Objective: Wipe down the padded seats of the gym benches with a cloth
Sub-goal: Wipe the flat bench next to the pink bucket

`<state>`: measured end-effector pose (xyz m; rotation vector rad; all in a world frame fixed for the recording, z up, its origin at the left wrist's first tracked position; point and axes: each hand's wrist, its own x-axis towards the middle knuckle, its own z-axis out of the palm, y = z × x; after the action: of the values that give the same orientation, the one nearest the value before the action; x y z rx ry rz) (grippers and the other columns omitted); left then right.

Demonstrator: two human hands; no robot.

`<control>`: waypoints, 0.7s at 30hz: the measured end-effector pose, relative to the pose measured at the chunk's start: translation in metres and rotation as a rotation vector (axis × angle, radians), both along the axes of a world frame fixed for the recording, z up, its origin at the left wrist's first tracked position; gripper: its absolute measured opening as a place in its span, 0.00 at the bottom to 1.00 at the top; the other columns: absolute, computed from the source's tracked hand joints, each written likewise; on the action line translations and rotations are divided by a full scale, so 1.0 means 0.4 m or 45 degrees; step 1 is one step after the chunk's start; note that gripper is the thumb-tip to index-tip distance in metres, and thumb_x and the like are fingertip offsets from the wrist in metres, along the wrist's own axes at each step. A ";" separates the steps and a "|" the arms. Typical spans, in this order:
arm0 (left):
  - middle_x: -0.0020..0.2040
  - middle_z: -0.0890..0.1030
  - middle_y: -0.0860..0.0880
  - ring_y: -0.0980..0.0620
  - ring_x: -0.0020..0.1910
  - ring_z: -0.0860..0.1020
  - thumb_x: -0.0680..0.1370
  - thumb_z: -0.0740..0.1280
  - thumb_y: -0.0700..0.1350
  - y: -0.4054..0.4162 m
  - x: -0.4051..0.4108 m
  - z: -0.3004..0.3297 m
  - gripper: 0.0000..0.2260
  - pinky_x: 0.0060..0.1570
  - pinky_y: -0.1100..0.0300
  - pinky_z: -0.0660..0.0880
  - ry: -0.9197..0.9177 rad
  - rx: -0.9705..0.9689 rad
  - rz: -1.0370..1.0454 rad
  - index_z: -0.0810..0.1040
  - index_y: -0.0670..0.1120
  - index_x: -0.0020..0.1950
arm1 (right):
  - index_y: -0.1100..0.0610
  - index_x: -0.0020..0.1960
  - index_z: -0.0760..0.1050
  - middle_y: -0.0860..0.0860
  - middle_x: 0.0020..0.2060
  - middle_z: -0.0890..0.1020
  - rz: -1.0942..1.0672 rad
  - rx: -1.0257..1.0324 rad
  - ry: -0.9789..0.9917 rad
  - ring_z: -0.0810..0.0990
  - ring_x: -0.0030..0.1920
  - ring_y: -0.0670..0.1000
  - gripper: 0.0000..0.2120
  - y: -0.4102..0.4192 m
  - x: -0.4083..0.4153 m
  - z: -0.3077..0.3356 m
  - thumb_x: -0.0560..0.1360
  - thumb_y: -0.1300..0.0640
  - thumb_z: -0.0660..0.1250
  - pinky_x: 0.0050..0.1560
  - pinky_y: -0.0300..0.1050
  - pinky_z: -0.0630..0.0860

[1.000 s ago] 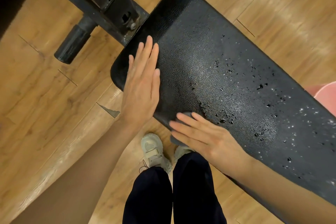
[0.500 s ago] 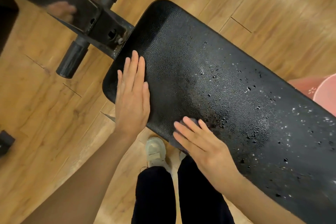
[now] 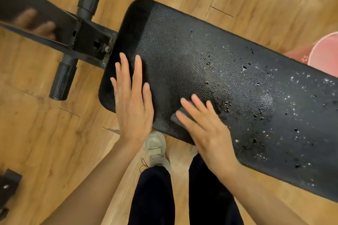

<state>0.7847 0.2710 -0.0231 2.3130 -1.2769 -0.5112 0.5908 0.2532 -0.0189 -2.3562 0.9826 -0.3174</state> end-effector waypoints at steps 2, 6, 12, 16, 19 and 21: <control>0.83 0.47 0.44 0.46 0.82 0.45 0.86 0.52 0.44 -0.010 0.007 0.007 0.24 0.79 0.50 0.41 -0.006 0.001 -0.112 0.52 0.48 0.82 | 0.62 0.64 0.78 0.57 0.69 0.74 -0.180 -0.065 -0.028 0.65 0.74 0.61 0.15 -0.084 0.056 -0.013 0.78 0.65 0.67 0.77 0.57 0.54; 0.82 0.49 0.44 0.45 0.81 0.46 0.85 0.53 0.43 -0.083 0.025 0.006 0.24 0.79 0.50 0.41 -0.067 -0.055 -0.401 0.54 0.45 0.82 | 0.64 0.66 0.76 0.59 0.69 0.74 -0.630 -0.087 -0.052 0.66 0.73 0.62 0.16 -0.167 0.141 -0.027 0.79 0.64 0.65 0.77 0.56 0.54; 0.82 0.52 0.43 0.45 0.81 0.50 0.84 0.48 0.46 -0.137 0.017 -0.021 0.24 0.79 0.53 0.42 -0.255 0.001 -0.496 0.55 0.43 0.81 | 0.62 0.66 0.76 0.56 0.70 0.72 -0.447 0.001 -0.008 0.65 0.75 0.58 0.15 0.048 0.060 -0.001 0.80 0.62 0.63 0.75 0.60 0.59; 0.82 0.52 0.43 0.44 0.81 0.50 0.84 0.48 0.46 -0.137 0.016 -0.024 0.25 0.79 0.53 0.43 -0.297 0.009 -0.509 0.54 0.43 0.81 | 0.63 0.64 0.78 0.58 0.67 0.76 -0.617 -0.079 -0.044 0.67 0.72 0.62 0.14 -0.171 0.146 -0.024 0.79 0.63 0.64 0.76 0.55 0.53; 0.82 0.51 0.44 0.45 0.81 0.50 0.85 0.48 0.46 -0.135 0.014 -0.025 0.24 0.79 0.52 0.44 -0.316 0.024 -0.509 0.53 0.43 0.82 | 0.61 0.67 0.76 0.55 0.69 0.74 -0.803 -0.068 -0.068 0.66 0.74 0.58 0.16 -0.226 0.185 -0.026 0.79 0.61 0.64 0.77 0.51 0.54; 0.82 0.51 0.44 0.46 0.81 0.49 0.84 0.48 0.46 -0.134 0.013 -0.025 0.25 0.79 0.52 0.45 -0.318 0.025 -0.509 0.53 0.43 0.82 | 0.62 0.68 0.75 0.55 0.70 0.73 -0.825 -0.046 -0.073 0.65 0.75 0.57 0.17 -0.140 0.171 -0.015 0.80 0.62 0.64 0.77 0.54 0.55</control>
<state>0.7900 0.2174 -0.0331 2.1920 -1.8799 -0.3672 0.6590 0.1971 -0.0247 -1.9822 1.7042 -0.6433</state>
